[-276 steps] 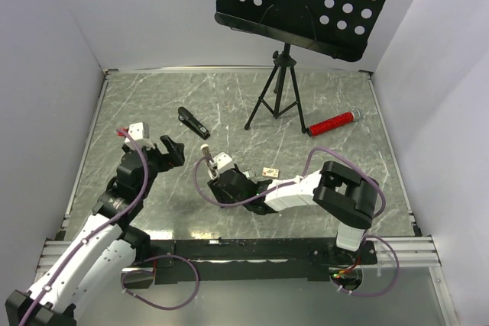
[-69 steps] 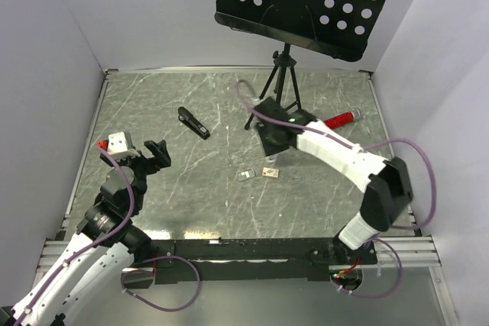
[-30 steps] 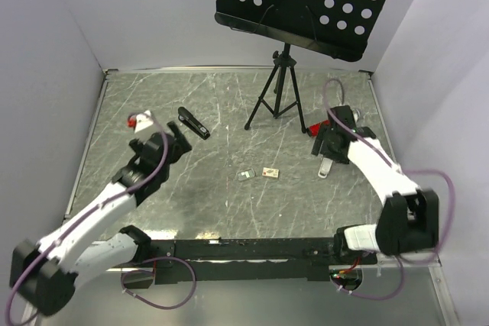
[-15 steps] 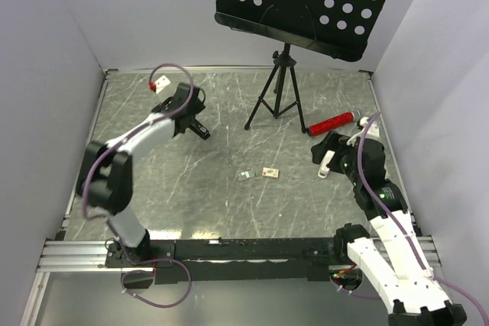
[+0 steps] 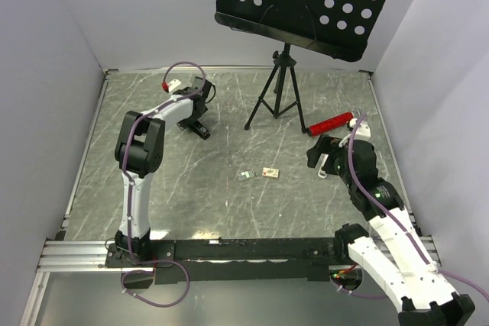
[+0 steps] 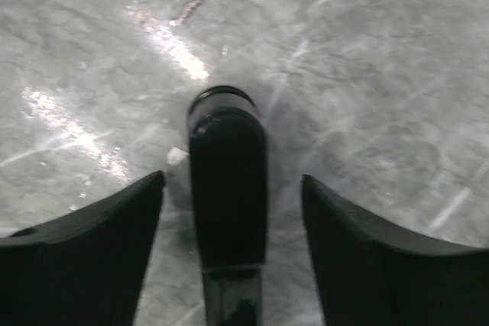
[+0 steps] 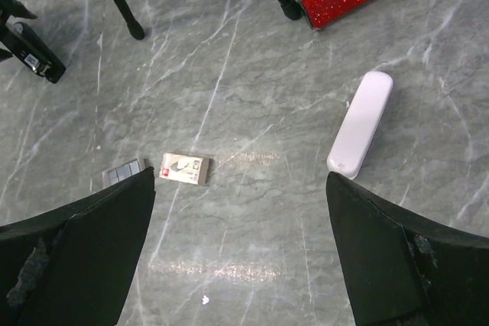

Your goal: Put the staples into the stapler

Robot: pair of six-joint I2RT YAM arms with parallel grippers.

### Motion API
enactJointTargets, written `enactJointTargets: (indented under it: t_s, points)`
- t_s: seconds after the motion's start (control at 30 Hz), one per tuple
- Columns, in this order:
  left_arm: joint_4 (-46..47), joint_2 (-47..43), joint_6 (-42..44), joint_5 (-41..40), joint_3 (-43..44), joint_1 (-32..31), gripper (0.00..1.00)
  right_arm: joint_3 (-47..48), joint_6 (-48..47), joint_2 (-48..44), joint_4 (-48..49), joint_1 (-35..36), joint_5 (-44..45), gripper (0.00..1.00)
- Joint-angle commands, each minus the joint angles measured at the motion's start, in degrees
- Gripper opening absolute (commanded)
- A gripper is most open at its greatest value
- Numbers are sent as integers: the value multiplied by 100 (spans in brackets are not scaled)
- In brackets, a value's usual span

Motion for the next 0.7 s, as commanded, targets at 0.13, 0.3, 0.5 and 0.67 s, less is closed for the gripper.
enactJointTargets:
  t_s: [0.13, 0.3, 0.5, 0.67]
  points:
    - [-379, -189, -109, -90, -27, 28, 44, -97, -162, 111, 337, 215, 233, 100]
    - [-115, -839, 514, -47, -712, 28, 22, -158, -180, 146, 460, 285, 154, 100]
    - [735, -2095, 1883, 498, -1968, -7, 11, -211, -198, 137, 521, 303, -4, 100]
    - [1238, -3298, 3370, 1508, -2952, -392, 10, -360, -259, 41, 680, 320, -276, 100]
